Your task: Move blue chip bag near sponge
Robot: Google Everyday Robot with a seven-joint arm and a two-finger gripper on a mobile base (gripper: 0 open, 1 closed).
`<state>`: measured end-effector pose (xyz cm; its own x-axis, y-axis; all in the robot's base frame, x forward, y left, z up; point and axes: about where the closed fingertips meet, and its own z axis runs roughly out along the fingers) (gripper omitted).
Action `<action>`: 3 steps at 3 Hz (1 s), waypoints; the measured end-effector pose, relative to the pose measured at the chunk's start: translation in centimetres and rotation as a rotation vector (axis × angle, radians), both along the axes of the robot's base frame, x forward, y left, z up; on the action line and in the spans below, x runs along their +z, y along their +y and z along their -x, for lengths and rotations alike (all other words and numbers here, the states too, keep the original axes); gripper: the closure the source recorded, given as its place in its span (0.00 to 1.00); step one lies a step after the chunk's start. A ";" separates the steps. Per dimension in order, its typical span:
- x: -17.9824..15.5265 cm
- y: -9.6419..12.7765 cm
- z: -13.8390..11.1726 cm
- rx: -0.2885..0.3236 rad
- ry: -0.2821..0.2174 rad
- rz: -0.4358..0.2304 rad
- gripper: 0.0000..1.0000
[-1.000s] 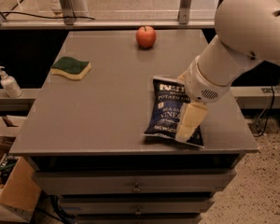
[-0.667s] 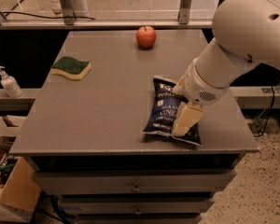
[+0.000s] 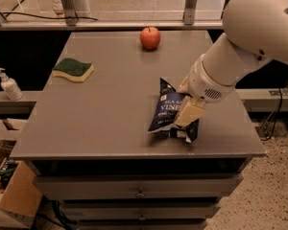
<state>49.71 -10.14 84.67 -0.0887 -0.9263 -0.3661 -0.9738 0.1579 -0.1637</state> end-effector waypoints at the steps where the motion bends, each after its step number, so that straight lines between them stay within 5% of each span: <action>1: 2.4 0.8 -1.6 0.000 -0.039 -0.037 0.99; 3: 6.8 6.7 -5.1 0.026 -0.101 -0.163 1.00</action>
Offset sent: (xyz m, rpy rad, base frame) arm 0.0624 0.0519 0.0834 0.1659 -0.1231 0.0100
